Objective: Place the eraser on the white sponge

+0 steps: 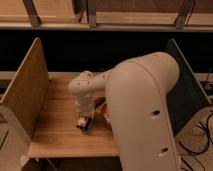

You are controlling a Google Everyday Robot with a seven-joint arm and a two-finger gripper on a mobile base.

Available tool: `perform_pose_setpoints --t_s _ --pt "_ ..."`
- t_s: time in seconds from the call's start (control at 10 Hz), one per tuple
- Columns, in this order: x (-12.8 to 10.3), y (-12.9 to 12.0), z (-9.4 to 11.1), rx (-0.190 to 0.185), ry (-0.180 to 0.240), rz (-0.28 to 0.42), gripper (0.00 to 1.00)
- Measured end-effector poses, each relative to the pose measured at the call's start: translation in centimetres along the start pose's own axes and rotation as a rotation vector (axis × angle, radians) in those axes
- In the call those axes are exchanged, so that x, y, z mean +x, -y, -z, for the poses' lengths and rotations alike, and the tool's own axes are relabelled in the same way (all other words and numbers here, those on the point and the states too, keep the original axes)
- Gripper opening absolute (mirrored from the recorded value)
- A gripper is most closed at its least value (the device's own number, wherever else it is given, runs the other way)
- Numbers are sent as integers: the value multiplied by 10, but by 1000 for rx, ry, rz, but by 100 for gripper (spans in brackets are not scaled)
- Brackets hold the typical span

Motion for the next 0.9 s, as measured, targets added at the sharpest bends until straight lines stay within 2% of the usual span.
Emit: perform_pose_setpoints --t_s 0.6,0.9 --pt "0 0 0 0 0 0 77" --pt "0 0 0 0 0 0 80"
